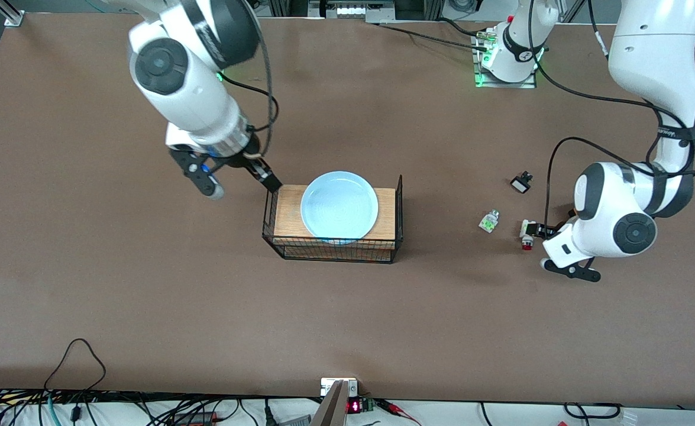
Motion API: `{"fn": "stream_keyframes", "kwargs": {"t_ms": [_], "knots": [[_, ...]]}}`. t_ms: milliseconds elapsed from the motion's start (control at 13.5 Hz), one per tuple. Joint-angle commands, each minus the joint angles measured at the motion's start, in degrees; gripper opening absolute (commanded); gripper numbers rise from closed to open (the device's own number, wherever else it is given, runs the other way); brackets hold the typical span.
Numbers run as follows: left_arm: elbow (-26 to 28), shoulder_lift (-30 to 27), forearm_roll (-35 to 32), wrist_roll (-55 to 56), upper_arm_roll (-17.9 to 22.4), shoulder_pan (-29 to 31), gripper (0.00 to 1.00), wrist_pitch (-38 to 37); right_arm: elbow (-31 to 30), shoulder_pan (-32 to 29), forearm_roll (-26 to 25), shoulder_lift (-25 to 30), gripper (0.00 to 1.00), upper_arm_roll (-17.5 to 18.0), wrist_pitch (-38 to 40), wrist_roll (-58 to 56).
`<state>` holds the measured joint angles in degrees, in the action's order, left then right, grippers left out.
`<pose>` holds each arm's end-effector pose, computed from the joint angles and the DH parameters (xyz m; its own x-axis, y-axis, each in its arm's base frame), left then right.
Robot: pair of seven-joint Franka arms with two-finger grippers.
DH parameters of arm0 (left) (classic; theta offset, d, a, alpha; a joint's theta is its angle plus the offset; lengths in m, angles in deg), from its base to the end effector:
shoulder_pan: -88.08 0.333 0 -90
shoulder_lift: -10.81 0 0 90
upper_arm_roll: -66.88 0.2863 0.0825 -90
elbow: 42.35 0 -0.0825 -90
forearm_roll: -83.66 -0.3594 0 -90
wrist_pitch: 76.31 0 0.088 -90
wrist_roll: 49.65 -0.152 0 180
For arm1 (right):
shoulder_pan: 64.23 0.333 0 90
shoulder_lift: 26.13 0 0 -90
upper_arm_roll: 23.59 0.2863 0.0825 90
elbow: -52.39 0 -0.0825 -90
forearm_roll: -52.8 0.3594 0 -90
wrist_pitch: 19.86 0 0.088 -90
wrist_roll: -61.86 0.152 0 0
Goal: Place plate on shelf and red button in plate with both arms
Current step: 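Release the plate and withdraw the right gripper while the left grasps the button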
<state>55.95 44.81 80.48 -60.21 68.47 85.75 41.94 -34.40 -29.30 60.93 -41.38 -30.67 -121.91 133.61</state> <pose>0.5985 -0.0030 0.1749 0.9426 -0.2216 -0.2497 -0.2316 -0.9727 -0.0109 0.5292 0.3075 0.4431 0.7006 -0.7065 -0.1005 -0.7121 -0.7012 -0.0342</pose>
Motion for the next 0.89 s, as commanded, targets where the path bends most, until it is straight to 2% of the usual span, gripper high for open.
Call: {"fn": "stream_keyframes", "kwargs": {"t_ms": [0, 223, 371, 446, 594, 743, 817], "knots": [[2.6, 0.9, 1.9, -2.0, 0.2, 0.1, 1.00, 3.8, 5.7, -3.0, -0.9, 0.9, 1.00, -2.0, 9.3, -10.2], [4.0, 1.8, 1.9, -1.7, -0.4, 0.0, 1.00, 6.7, 5.5, -9.1, -5.4, 3.6, 1.00, -3.3, 11.9, -27.9], [4.1, 3.3, 1.9, -1.7, -0.5, 0.0, 1.00, 8.7, 5.6, -15.3, -5.9, 4.0, 1.00, -3.3, 13.0, -41.5], [4.1, 4.0, 1.9, -2.1, -0.5, 0.0, 0.95, 8.8, 5.4, -18.7, -5.9, 4.2, 1.00, -3.3, 13.0, -48.6], [4.1, 3.8, 1.9, -2.4, -0.5, -0.5, 0.44, 8.2, 4.9, -24.3, -5.9, 4.2, 1.00, -3.2, 13.0, -60.5], [4.0, 3.5, 1.9, -2.4, -0.6, -0.7, 0.27, 8.1, 4.5, -27.6, -6.0, 4.2, 1.00, -3.3, 13.0, -68.4], [4.0, 3.3, 1.9, -2.3, -0.7, -0.7, 0.24, 7.5, 4.2, -28.2, -6.2, 4.3, 1.00, -3.3, 13.1, -71.4]]}}
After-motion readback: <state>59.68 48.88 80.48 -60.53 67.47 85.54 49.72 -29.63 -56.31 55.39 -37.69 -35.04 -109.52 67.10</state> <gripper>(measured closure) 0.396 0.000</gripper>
